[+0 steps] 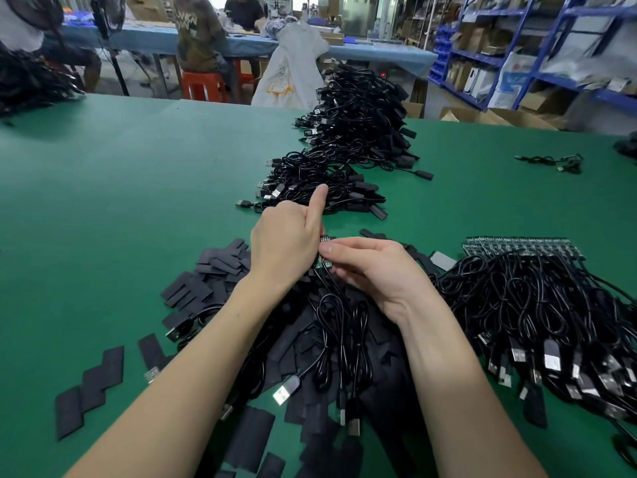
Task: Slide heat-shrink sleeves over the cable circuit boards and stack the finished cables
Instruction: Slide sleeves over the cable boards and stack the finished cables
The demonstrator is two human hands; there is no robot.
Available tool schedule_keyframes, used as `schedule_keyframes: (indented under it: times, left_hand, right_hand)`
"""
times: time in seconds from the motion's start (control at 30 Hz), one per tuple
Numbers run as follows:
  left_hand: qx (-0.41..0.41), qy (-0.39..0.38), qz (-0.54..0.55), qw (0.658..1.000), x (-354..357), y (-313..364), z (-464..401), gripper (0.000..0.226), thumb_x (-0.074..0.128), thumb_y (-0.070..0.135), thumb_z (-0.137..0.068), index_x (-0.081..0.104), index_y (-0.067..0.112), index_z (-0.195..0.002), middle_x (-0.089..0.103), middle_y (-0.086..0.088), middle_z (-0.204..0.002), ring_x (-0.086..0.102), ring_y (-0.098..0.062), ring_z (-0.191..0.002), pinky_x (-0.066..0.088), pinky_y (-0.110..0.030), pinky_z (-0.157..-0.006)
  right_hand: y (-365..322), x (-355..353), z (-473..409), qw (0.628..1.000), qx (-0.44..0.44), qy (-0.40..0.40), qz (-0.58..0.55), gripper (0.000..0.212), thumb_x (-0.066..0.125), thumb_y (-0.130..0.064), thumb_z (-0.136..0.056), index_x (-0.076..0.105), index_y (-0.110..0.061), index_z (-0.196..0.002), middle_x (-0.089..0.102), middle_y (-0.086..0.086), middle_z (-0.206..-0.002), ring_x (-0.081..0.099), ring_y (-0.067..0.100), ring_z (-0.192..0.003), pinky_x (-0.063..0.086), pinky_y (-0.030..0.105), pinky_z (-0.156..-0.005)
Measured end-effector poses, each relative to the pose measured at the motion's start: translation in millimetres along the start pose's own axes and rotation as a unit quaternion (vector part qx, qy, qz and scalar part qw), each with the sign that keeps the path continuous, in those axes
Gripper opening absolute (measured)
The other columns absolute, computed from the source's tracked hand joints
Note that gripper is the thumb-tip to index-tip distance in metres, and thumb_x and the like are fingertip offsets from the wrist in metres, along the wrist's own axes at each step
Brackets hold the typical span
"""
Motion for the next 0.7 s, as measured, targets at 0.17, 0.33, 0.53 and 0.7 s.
schedule_keyframes:
  times: [0.17, 0.33, 0.53, 0.7]
  left_hand:
    - [0.011, -0.003, -0.006, 1.000, 0.1, 3.2, -1.5, 0.075, 0.035, 0.060, -0.103, 0.055, 0.022, -0.042, 0.057, 0.017, -0.045, 0.055, 0.000, -0.054, 0.032, -0.020, -0.054]
    - [0.004, -0.021, 0.005, 1.000, 1.9, 2.4, -2.0, 0.075, 0.035, 0.058, -0.104, 0.055, 0.022, -0.042, 0.054, 0.019, -0.042, 0.056, -0.003, -0.055, 0.034, -0.024, -0.057]
    - [0.001, -0.040, 0.102, 0.994, 2.1, 3.4, -3.6, 0.076, 0.035, 0.048, -0.108, 0.053, 0.022, -0.038, 0.048, 0.011, -0.035, 0.049, -0.007, -0.045, 0.036, -0.030, -0.063]
    - [0.011, -0.057, 0.012, 0.998, -4.6, -1.0, -7.7, 0.072, 0.032, 0.058, -0.105, 0.063, 0.027, -0.047, 0.054, 0.011, -0.042, 0.058, -0.007, -0.056, 0.041, -0.030, -0.067]
  right_hand:
    - [3.2, 5.5, 1.5, 0.998, 0.017, -0.029, -0.058, 0.033, 0.085, -0.017, -0.056, 0.079, -0.007, -0.086, 0.072, 0.000, -0.071, 0.061, 0.004, -0.056, 0.054, 0.013, -0.061]
    - [7.1, 6.6, 0.2, 0.996, 0.031, -0.032, -0.080, 0.005, 0.082, -0.004, -0.076, 0.079, -0.006, -0.080, 0.071, 0.002, -0.070, 0.061, 0.006, -0.055, 0.056, 0.013, -0.062]
    - [10.2, 14.8, 3.1, 0.992, 0.045, -0.044, -0.107, 0.010, 0.080, -0.006, -0.078, 0.081, -0.011, -0.069, 0.069, -0.001, -0.065, 0.061, 0.003, -0.052, 0.052, 0.012, -0.055]
    - [-4.3, 5.7, 2.7, 0.998, 0.003, -0.023, -0.054, 0.008, 0.087, -0.019, -0.074, 0.082, -0.017, -0.080, 0.071, -0.004, -0.073, 0.060, 0.004, -0.056, 0.051, 0.015, -0.054]
Point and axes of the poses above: each hand's wrist, its own z-axis away from the middle knuckle, its own x-axis out of the palm, y = z × x, the point moved 10 cm from there along -z, towards the middle knuckle
